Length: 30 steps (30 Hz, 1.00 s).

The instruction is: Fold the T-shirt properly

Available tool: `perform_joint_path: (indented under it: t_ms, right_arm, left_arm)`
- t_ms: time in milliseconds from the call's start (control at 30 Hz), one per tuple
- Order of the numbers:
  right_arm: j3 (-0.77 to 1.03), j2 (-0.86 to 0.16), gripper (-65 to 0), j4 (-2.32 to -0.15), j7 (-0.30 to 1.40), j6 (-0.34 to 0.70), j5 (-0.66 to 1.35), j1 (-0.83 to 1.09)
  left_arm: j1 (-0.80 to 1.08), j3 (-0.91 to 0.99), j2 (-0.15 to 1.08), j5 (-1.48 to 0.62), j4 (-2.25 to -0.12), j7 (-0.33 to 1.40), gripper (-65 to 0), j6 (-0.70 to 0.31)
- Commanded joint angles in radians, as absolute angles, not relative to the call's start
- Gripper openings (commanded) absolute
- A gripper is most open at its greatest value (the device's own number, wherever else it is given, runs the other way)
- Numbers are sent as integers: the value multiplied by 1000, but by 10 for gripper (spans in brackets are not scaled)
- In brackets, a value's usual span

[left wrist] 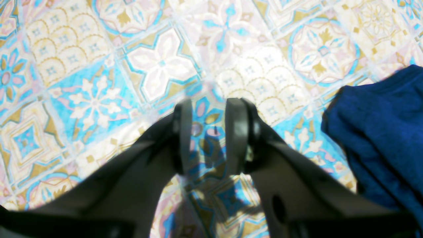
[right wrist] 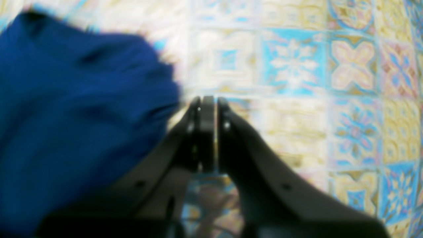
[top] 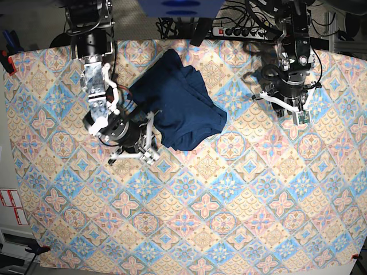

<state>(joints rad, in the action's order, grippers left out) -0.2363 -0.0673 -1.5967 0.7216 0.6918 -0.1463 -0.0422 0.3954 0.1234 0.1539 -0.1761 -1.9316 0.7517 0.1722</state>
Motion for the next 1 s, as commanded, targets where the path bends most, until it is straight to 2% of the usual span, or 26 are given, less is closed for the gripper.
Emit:
perform_joint_path:
  t_ms: [0, 133, 267, 333, 467, 633, 967]
  right_arm:
    - [-278, -56, -635, -1639, 699, 698, -120, -36]
    - [-410, -47, -635, -1698, 702, 698, -120, 8]
    - [-496, 10, -635, -1693, 704, 698, -124, 19]
    - [-518, 36, -635, -1685, 723, 698, -124, 19]
    - [-532, 58, -635, -1598, 719, 698, -124, 13]
    - [-529, 87, -636, -1451, 667, 698, -125, -7]
    - [-518, 93, -636, -1150, 461, 698, -122, -93]
  left_arm:
    - [392, 125, 159, -173, -1949, 730, -477, 174]
    - [390, 130, 159, -173, -1951, 728, -482, 174]
    - [390, 131, 159, -173, -1951, 687, -485, 176]
    - [395, 148, 159, -173, -1951, 662, -522, 176]
    - [397, 259, 94, -173, -1951, 657, -650, 176]
    - [392, 406, 19, -171, -1949, 656, -650, 174]
    - [392, 407, 15, -171, -1948, 657, -650, 174]
